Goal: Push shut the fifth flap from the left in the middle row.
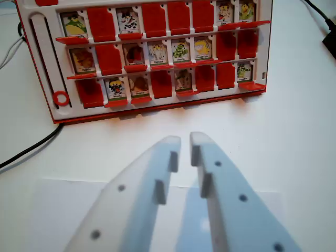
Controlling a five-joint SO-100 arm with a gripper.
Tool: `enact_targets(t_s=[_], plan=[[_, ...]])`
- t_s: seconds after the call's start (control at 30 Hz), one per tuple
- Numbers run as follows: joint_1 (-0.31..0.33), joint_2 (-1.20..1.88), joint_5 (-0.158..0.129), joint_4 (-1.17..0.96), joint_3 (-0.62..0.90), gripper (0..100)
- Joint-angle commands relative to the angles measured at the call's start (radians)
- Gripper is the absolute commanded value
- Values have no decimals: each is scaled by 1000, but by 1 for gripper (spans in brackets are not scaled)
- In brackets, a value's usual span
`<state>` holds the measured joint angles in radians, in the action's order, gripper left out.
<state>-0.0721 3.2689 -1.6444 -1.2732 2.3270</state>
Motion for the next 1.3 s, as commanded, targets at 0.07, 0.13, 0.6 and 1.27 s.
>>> enact_targets(t_s=[0.07,0.13,0.6,1.27], plan=[[-8,3,-64,-3,-72,2],[-3,3,-66,-6,-72,2],[-3,3,-71,3,-67,2],[38,3,-69,21,-48,2]])
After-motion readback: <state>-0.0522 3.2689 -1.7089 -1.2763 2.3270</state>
